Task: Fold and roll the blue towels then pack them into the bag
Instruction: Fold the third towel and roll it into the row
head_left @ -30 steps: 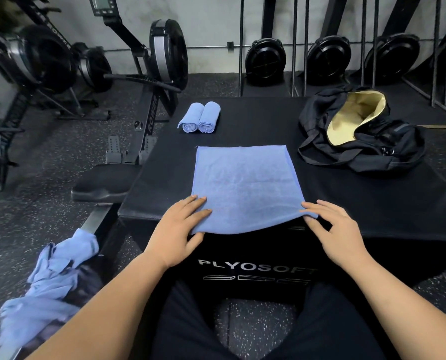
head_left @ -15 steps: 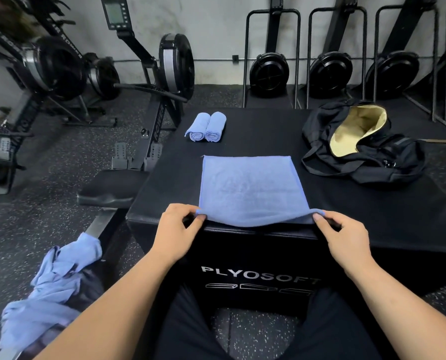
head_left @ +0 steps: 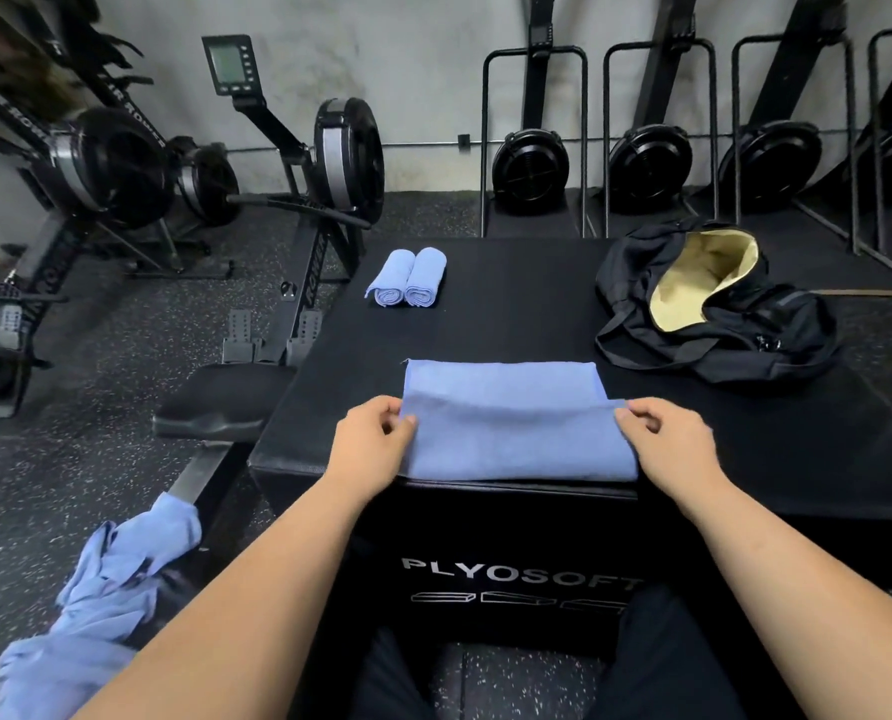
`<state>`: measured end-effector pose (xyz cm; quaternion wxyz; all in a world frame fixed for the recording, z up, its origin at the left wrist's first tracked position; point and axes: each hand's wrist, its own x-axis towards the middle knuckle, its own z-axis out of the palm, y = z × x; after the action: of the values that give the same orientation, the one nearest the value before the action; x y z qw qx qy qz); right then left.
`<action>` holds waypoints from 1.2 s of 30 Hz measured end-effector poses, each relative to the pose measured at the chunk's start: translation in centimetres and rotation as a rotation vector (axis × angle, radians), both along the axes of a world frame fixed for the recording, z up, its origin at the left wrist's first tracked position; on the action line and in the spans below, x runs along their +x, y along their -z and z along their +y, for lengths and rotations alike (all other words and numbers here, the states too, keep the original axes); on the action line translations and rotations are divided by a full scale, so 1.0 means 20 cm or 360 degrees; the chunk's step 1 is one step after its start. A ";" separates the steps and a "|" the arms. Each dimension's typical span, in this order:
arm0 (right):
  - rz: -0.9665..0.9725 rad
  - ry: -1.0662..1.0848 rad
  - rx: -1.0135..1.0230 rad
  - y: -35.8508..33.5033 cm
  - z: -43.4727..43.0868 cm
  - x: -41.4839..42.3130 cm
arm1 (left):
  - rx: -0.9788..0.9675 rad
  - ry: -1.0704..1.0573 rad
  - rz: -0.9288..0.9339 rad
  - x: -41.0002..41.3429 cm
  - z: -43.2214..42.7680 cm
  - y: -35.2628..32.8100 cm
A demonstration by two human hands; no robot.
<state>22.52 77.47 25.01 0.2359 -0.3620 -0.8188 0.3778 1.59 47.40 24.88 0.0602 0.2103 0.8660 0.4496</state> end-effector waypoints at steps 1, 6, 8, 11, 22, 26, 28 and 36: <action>-0.0111 -0.0040 0.0027 0.00 0.00 -0.02 | -0.0087 0.0050 0.0003 0.01 0.02 0.01; -0.0165 0.0024 0.0071 0.03 -0.03 0.00 | -0.0135 0.0107 0.0046 0.05 0.01 0.03; -0.0149 0.0040 0.0126 0.04 -0.04 0.02 | -0.0122 0.0086 0.0033 0.04 -0.01 0.04; -0.0110 0.0043 0.0143 0.04 -0.05 0.04 | -0.0085 0.0034 -0.0006 0.01 -0.03 0.05; 0.0162 0.0149 -0.0189 -0.08 0.15 -0.31 | 0.0206 -0.0272 -0.0076 -0.22 0.18 -0.04; 0.0060 0.0043 -0.0228 0.02 0.15 -0.31 | 0.0041 -0.0123 -0.0097 -0.24 0.17 0.04; 0.0123 0.0038 -0.0193 0.06 0.14 -0.28 | 0.0108 -0.0072 -0.0057 -0.22 0.14 0.09; 0.0159 -0.0005 -0.0001 0.11 0.14 -0.28 | 0.0111 -0.0030 0.0017 -0.23 0.12 0.15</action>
<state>16.95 80.21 22.84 0.2758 -0.3416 -0.8065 0.3960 -3.01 49.80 21.81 0.0439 0.2064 0.8520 0.4791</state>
